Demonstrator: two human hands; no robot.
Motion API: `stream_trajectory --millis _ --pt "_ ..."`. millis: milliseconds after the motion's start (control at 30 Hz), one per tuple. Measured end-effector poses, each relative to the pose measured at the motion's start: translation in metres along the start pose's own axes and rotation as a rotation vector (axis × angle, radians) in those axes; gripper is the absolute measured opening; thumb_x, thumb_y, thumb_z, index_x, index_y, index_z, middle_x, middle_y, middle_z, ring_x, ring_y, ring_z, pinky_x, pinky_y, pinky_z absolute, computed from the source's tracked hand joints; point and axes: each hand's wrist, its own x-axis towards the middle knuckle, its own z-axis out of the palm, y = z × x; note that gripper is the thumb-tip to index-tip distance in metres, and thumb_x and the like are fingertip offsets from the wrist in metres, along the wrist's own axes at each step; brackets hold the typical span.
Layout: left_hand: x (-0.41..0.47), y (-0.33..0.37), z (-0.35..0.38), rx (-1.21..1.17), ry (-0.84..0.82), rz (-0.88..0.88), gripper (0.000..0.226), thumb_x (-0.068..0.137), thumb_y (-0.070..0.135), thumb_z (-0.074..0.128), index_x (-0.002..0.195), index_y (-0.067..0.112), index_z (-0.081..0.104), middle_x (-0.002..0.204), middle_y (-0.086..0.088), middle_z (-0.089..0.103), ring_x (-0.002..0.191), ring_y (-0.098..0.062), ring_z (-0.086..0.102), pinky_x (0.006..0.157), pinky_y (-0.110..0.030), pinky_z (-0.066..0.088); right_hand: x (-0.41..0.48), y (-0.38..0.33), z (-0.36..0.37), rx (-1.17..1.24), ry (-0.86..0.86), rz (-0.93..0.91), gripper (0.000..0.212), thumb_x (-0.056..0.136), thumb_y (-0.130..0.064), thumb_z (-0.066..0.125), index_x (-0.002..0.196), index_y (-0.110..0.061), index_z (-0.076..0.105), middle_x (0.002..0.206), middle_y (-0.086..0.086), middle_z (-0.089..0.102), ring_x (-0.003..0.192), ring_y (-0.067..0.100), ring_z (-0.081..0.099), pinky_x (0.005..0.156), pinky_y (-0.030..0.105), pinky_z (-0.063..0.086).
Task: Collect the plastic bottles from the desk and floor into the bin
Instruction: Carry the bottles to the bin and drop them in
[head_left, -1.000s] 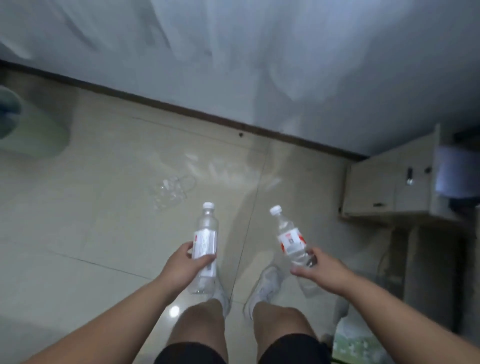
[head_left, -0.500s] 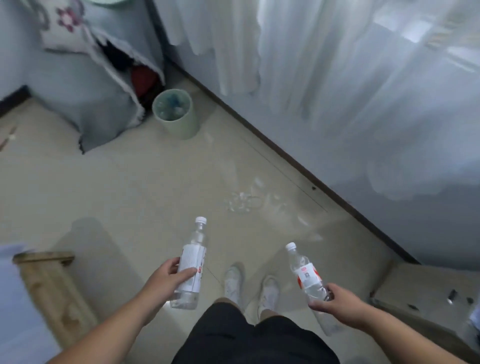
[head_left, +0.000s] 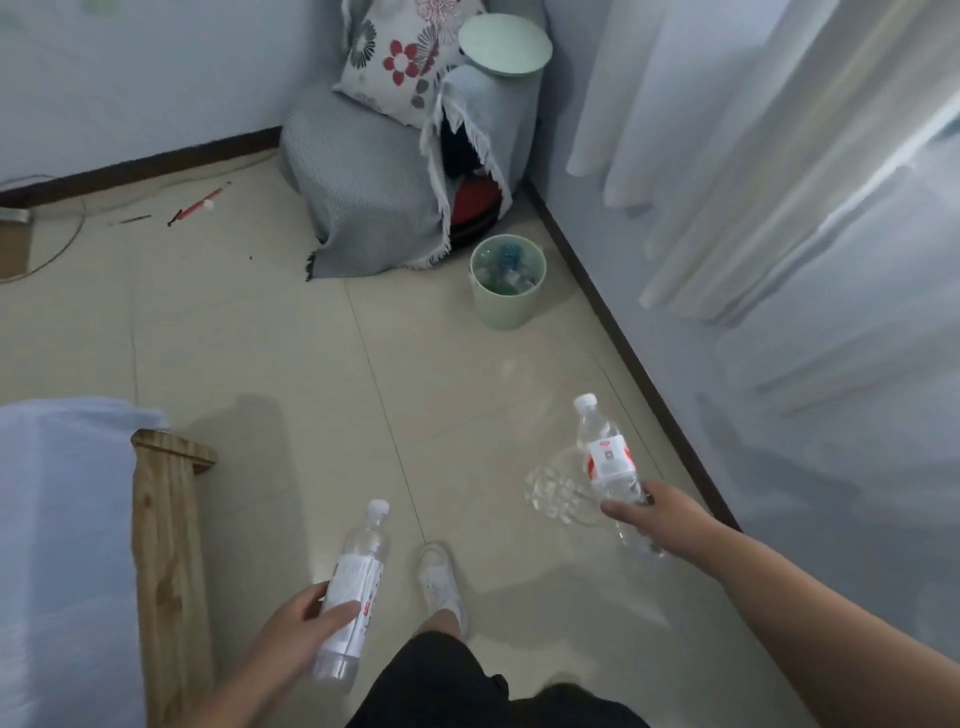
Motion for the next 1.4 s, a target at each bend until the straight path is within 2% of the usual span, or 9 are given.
stream_trajectory --millis 200,333,500,733,867,967,1167,1300,1400 --pt "0.042 0.085 -0.055 0.061 -0.011 0.043 0.067 0.045 0.059 0.084 0.107 0.035 0.071 0.093 0.015 0.081 0.083 -0.003 0.077 0.079 -0.033 0.058 0.03 -0.076 -0.016 0.06 -0.028 0.003 0.04 0.085 -0.056 0.071 0.112 -0.028 0.063 0.099 0.003 0.073 0.087 0.022 0.071 0.066 0.033 0.06" --pt "0.068 0.179 -0.067 0.079 -0.022 0.07 0.062 0.049 0.058 0.082 0.108 0.041 0.07 0.101 0.005 0.08 0.087 -0.011 0.078 0.087 -0.04 0.06 0.059 -0.078 -0.023 0.068 -0.061 0.12 0.045 0.087 -0.054 0.072 0.113 -0.019 0.06 0.101 0.005 0.071 0.087 0.022 0.07 0.065 0.034 0.061" --pt "0.113 0.296 -0.059 0.111 -0.047 0.092 0.066 0.054 0.057 0.08 0.116 0.038 0.069 0.107 0.004 0.078 0.093 -0.014 0.077 0.088 -0.042 0.06 0.113 -0.074 -0.046 0.068 -0.113 0.257 0.051 0.082 -0.051 0.078 0.116 -0.016 0.065 0.096 0.01 0.073 0.072 0.02 0.065 0.059 0.03 0.052" --pt "0.167 0.43 -0.04 0.164 -0.063 0.08 0.047 0.083 0.039 0.082 0.126 0.028 0.067 0.107 0.003 0.078 0.091 -0.017 0.078 0.092 -0.046 0.06 0.205 -0.144 -0.124 0.009 -0.108 0.213 0.073 0.077 -0.057 0.08 0.129 -0.011 0.06 0.107 0.003 0.068 0.085 0.016 0.062 0.067 0.024 0.046" --pt "0.198 0.493 -0.032 0.212 -0.061 0.06 0.047 0.085 0.043 0.078 0.127 0.029 0.061 0.11 0.003 0.073 0.094 -0.017 0.075 0.086 -0.039 0.061 0.25 -0.215 -0.179 -0.031 -0.113 0.104 0.076 0.07 -0.065 0.076 0.127 -0.016 0.062 0.108 0.0 0.071 0.091 0.015 0.068 0.08 0.029 0.054" --pt "0.225 0.541 -0.028 0.232 -0.07 0.054 0.055 0.085 0.048 0.077 0.128 0.039 0.045 0.11 0.003 0.065 0.093 -0.017 0.072 0.067 -0.029 0.06 0.287 -0.262 -0.207 0.01 -0.078 0.086 0.081 0.072 -0.067 0.075 0.136 -0.019 0.059 0.119 0.0 0.07 0.101 0.017 0.066 0.09 0.033 0.053" --pt "0.317 0.621 -0.023 0.308 -0.168 0.015 0.04 0.086 0.05 0.074 0.12 0.035 0.059 0.105 -0.001 0.075 0.082 -0.019 0.078 0.079 -0.04 0.064 0.356 -0.329 -0.228 0.116 -0.049 0.11 0.056 0.075 -0.06 0.077 0.12 -0.027 0.068 0.105 -0.008 0.074 0.095 0.012 0.07 0.092 0.038 0.056" --pt "0.395 0.668 -0.019 0.295 -0.253 -0.102 0.042 0.086 0.058 0.071 0.12 0.036 0.062 0.113 0.001 0.074 0.091 -0.022 0.077 0.077 -0.039 0.065 0.403 -0.355 -0.226 0.091 -0.006 0.147 0.052 0.074 -0.064 0.075 0.114 -0.032 0.063 0.093 -0.013 0.068 0.082 0.004 0.064 0.069 0.025 0.047" --pt "0.444 0.692 -0.009 0.252 -0.308 -0.188 0.045 0.088 0.059 0.069 0.121 0.03 0.062 0.114 -0.004 0.073 0.086 -0.027 0.079 0.07 -0.042 0.066 0.439 -0.362 -0.218 0.185 -0.018 0.186 0.048 0.077 -0.06 0.076 0.111 -0.029 0.067 0.096 -0.011 0.072 0.086 0.007 0.067 0.076 0.028 0.052"
